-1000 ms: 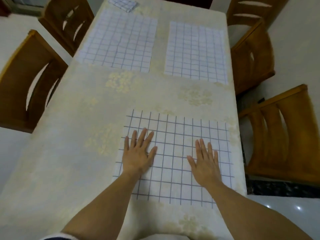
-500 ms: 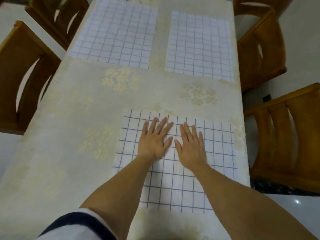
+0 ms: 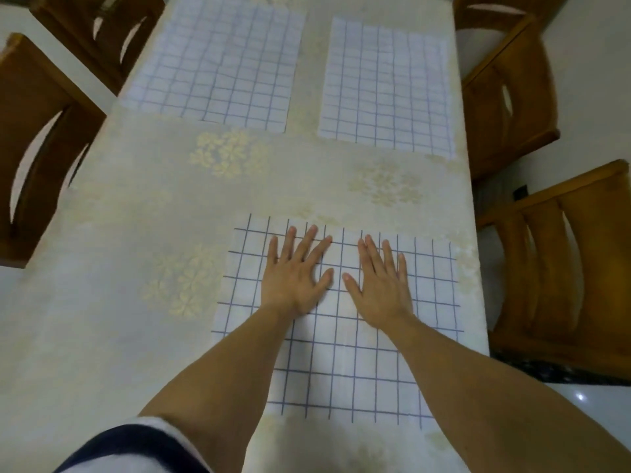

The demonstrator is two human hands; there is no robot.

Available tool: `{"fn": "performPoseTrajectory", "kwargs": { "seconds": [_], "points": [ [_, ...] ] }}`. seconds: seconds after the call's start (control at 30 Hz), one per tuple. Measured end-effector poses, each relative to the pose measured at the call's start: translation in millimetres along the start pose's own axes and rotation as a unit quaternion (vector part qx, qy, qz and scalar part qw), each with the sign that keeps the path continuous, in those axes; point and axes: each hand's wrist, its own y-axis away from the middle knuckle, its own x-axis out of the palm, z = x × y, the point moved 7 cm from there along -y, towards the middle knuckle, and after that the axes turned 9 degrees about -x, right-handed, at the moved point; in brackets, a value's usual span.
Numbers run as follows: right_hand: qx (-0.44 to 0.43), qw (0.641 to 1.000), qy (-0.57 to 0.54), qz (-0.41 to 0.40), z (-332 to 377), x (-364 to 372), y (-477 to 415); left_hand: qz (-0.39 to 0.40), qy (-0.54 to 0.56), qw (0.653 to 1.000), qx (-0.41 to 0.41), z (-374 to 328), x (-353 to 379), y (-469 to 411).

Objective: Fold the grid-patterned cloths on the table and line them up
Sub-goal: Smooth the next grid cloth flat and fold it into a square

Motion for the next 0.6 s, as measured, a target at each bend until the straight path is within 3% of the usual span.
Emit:
{"fn": "performPoseTrajectory", "kwargs": {
  "seconds": [0.1, 0.23, 0.4, 0.6],
  "points": [
    [-0.022, 0.999, -0.019, 0.015, 3, -9, 3, 0.018, -0.039, 0.999, -0.017, -4, -9, 3],
    [-0.012, 0.997, -0.019, -0.069, 43, -22, 34, -0.072, 0.050, 0.996, 0.021, -39, -35, 49],
    [-0.001, 0.999, 0.000, -0.033, 58, 33, 94, 0.010, 0.044, 0.999, -0.006, -27, 28, 118],
    [0.017, 0.999, -0.010, -0.029, 6, 23, 117, 0.000, 0.016, 1.000, -0.015, 10, 25, 120]
  ]
}}
